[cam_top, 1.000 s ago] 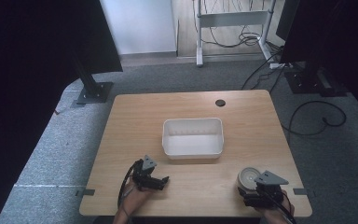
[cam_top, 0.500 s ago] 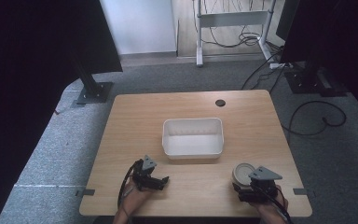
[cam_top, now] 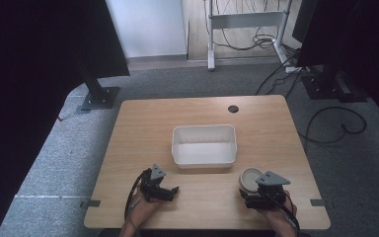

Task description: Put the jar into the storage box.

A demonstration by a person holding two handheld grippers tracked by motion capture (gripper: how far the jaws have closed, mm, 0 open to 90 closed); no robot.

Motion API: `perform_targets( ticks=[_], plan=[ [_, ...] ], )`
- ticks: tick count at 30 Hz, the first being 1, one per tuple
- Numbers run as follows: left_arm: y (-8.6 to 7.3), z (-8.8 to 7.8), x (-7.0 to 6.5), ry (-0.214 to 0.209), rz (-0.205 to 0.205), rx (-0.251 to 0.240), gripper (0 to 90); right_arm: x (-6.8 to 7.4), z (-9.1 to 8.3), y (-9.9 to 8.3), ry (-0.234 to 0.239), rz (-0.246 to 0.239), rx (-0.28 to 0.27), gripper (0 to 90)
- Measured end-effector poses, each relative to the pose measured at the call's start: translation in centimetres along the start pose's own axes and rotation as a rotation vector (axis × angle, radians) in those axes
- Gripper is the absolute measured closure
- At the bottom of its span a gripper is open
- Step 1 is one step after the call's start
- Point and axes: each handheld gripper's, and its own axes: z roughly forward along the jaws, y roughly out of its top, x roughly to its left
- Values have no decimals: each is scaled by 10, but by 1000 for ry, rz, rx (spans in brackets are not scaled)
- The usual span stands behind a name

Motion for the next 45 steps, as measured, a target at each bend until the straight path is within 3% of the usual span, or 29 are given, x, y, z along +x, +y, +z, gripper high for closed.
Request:
perform_targets(
  ticks=[24, 45],
  plan=[
    [0, 0, 0, 0, 1, -1, 0, 21, 26, 31, 41, -38, -24, 96],
    [0, 0, 0, -1, 1, -2, 0, 28, 46, 61, 73, -40, -50, 96]
  ],
)
